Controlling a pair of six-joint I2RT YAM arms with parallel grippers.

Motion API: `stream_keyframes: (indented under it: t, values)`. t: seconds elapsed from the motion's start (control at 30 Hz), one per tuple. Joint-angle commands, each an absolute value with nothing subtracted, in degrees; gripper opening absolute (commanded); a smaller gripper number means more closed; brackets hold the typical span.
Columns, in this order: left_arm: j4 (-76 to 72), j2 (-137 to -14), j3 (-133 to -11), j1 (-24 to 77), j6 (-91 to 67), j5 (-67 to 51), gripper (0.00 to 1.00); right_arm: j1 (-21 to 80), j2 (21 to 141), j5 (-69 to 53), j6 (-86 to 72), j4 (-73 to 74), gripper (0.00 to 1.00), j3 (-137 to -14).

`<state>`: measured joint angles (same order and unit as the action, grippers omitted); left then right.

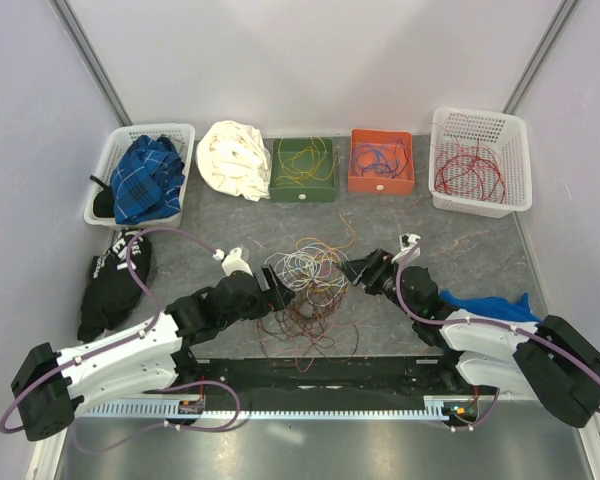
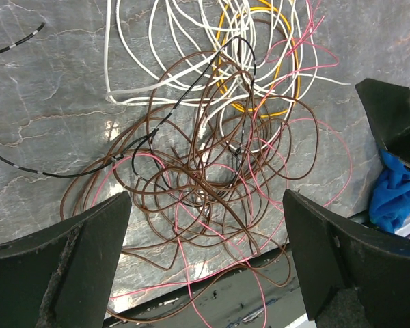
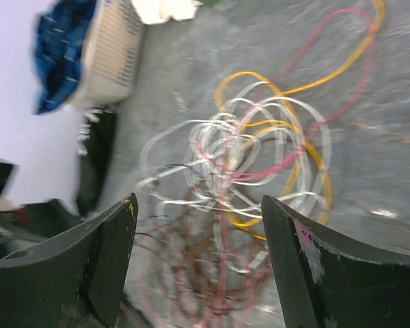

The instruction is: Untangle the cables

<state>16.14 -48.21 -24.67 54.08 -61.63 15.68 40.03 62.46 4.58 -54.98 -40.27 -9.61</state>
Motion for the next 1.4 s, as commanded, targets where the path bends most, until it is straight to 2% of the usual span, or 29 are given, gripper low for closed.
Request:
stream_keyframes:
  t: [0.0, 0.2, 0.47, 0.73, 0.93, 1.17, 1.37]
  values:
    - [14.1, -47.4, -23.8, 54.1, -64.8, 15.4, 1.0, 40.4, 67.8, 1.1, -64.6, -55.3, 0.81, -9.2]
    - [14.2, -45.9, -23.1, 54.1, -65.2, 15.7, 1.0, 40.7, 76.5, 0.1, -69.9, -63.3, 0.8, -10.4]
    - [14.2, -44.5, -21.7, 54.1, -65.9, 17.3, 1.0, 42.8, 74.8, 3.9, -67.2, -56.6, 0.81, -11.6]
    - [14.3, -44.9, -21.6, 54.1, -65.3, 17.1, 1.0, 43.1, 81.8, 3.0, -67.9, -56.7, 0.81, -14.6]
    - [14.3, -44.3, -21.3, 54.1, -65.0, 17.7, 1.0, 43.6, 82.9, 3.3, -67.0, -54.0, 0.81, -15.6]
    - [13.9, -45.4, -21.4, 54.1, -64.7, 17.9, 1.0, 43.6, 85.5, 7.8, -65.0, -54.7, 0.82, -15.6]
    - [14.2, -44.4, -21.1, 54.1, -64.4, 17.8, 1.0, 43.6, 91.7, 10.1, -65.1, -64.8, 0.73, -18.0]
